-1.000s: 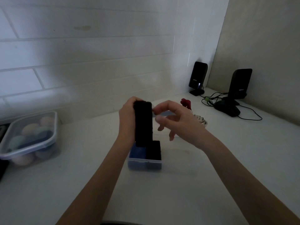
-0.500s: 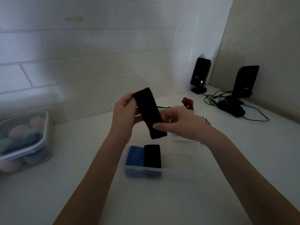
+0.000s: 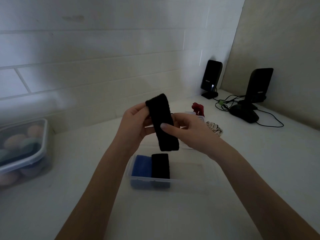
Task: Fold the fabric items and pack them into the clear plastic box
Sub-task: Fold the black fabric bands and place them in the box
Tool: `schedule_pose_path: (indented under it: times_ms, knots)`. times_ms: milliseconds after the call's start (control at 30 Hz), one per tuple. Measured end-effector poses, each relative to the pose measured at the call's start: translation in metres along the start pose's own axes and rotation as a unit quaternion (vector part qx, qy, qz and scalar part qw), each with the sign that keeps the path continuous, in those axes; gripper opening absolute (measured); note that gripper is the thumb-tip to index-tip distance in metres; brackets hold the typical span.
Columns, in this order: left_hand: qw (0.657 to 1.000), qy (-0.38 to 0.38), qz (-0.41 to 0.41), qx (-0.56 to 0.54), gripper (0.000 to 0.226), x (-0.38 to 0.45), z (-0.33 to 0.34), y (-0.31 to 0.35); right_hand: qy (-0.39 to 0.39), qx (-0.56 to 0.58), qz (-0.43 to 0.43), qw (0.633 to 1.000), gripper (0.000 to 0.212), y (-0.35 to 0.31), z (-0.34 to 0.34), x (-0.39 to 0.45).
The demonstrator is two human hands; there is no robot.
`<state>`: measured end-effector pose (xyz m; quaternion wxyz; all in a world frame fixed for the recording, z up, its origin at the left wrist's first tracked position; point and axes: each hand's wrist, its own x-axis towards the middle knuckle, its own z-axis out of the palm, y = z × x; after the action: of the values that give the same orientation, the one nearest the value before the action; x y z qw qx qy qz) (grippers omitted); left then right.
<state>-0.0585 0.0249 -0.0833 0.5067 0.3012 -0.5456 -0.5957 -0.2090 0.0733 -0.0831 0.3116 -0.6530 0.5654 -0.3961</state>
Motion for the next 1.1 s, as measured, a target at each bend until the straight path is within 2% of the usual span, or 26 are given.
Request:
schedule_pose_path:
  times_ms: [67, 167, 267, 367, 467, 633, 733, 833, 967, 1100]
  knots:
    - [0.999, -0.018, -0.017, -0.040, 0.025, 0.000, -0.002, 0.001, 0.003, 0.028, 0.002, 1.000, 0.020, -0.001, 0.000, -0.001]
    - [0.987, -0.060, -0.057, -0.137, 0.031, 0.000, -0.006, 0.005, 0.001, 0.055, 0.018, 0.998, 0.023, -0.001, -0.002, -0.002]
    - [0.997, -0.052, -0.028, -0.051, 0.026, 0.000, -0.002, 0.001, -0.020, 0.039, 0.014, 0.999, 0.026, -0.001, -0.002, -0.004]
    - [1.000, -0.010, 0.008, 0.007, 0.038, -0.002, 0.001, -0.004, -0.028, 0.002, 0.001, 1.000, 0.027, 0.000, -0.001, -0.005]
    - [1.000, 0.001, 0.017, 0.012, 0.037, -0.003, 0.000, -0.004, -0.010, 0.013, -0.004, 1.000, 0.029, -0.002, 0.001, -0.006]
    - [1.000, -0.013, 0.018, 0.021, 0.029, -0.006, 0.006, -0.002, 0.009, 0.035, -0.035, 0.999, 0.015, -0.001, 0.004, -0.006]
    - [0.999, 0.000, 0.026, 0.029, 0.015, -0.007, 0.007, 0.000, 0.009, 0.023, -0.046, 0.999, 0.022, -0.001, 0.003, -0.006]
    - [0.998, 0.025, 0.041, 0.049, 0.024, -0.007, 0.008, 0.000, 0.002, 0.029, -0.044, 0.999, 0.025, -0.001, 0.001, -0.008]
    - [0.993, 0.052, 0.068, 0.078, 0.027, -0.008, 0.009, -0.001, -0.043, 0.031, -0.041, 0.998, 0.017, -0.002, 0.004, -0.010]
    - [0.994, 0.073, 0.051, 0.055, 0.027, -0.009, 0.010, 0.000, -0.030, 0.048, -0.054, 0.997, 0.019, 0.001, 0.007, -0.008]
